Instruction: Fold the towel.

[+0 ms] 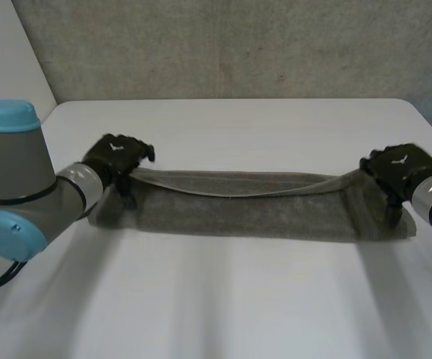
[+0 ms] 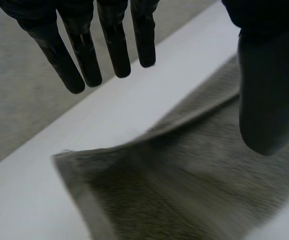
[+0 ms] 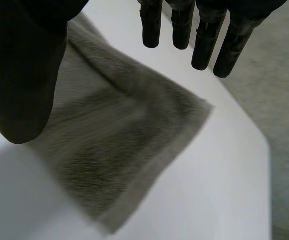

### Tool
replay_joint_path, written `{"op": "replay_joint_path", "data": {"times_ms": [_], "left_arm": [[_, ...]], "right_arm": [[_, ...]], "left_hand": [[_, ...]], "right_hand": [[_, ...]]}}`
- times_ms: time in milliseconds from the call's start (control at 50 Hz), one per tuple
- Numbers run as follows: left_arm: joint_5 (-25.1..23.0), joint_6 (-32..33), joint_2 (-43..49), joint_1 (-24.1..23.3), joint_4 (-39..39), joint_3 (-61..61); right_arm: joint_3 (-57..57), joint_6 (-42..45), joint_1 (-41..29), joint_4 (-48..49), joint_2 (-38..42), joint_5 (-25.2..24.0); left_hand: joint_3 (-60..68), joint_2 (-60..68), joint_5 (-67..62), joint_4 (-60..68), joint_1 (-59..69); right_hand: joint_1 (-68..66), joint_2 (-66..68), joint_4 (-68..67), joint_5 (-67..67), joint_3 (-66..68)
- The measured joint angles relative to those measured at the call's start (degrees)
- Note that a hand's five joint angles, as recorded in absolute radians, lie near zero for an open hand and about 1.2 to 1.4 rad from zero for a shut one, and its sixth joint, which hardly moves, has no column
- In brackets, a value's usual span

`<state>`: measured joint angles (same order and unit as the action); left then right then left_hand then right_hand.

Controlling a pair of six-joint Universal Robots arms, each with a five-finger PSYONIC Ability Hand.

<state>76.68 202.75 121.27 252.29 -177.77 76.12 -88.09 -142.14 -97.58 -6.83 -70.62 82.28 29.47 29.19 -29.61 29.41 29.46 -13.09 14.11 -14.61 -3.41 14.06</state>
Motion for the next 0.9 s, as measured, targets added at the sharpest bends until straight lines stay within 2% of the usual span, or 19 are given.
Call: {"op": "replay_joint_path", "data": {"times_ms": [120,180,300,500,680,800,900], "left_arm": [[-4.58,6.73,1.33,0.22,3.21,0.52],[-5.30,9.67,2.66,0.45,6.17,-0.94],[-4.73,11.48,5.96,0.62,9.70,-5.49],[0.48,11.23,14.44,0.33,13.38,-17.95],[2.92,11.14,22.01,0.11,15.16,-30.83],[7.29,10.59,27.17,-0.14,15.25,-41.08],[10.03,7.83,28.10,-1.11,15.75,-44.71]], "right_arm": [[1.50,0.71,-0.16,-4.96,1.74,-4.01],[4.53,0.52,-0.42,-7.88,4.49,-5.10],[11.66,0.04,-1.12,-12.10,10.65,-5.50],[25.75,-1.24,-3.28,-17.37,22.12,-4.70],[35.81,-4.87,-3.56,-16.92,28.89,-3.85],[40.57,-8.04,-3.61,-13.28,31.64,-0.62],[39.57,-8.92,-3.98,-11.87,31.01,0.46]], "left_hand": [[8.44,8.66,-8.29,8.48,8.41],[8.90,9.13,-8.83,8.95,8.89],[9.02,9.14,-8.86,8.96,8.89],[8.62,8.67,-8.31,8.73,8.62],[-2.11,-1.20,3.09,-1.41,-1.33],[-3.98,-2.16,4.91,-2.90,-3.04],[-4.09,-2.22,5.12,-2.95,-3.25]], "right_hand": [[-1.68,0.22,-0.26,-0.96,0.52],[-3.05,1.10,-1.17,-3.25,1.85],[-4.13,2.76,-2.59,-4.62,3.12],[-6.37,4.61,-4.65,-6.92,4.99],[-1.58,0.80,-0.53,-0.29,0.76],[0.05,-0.07,0.03,-0.23,-0.19],[0.05,-0.07,0.03,-0.23,-0.19]]}}
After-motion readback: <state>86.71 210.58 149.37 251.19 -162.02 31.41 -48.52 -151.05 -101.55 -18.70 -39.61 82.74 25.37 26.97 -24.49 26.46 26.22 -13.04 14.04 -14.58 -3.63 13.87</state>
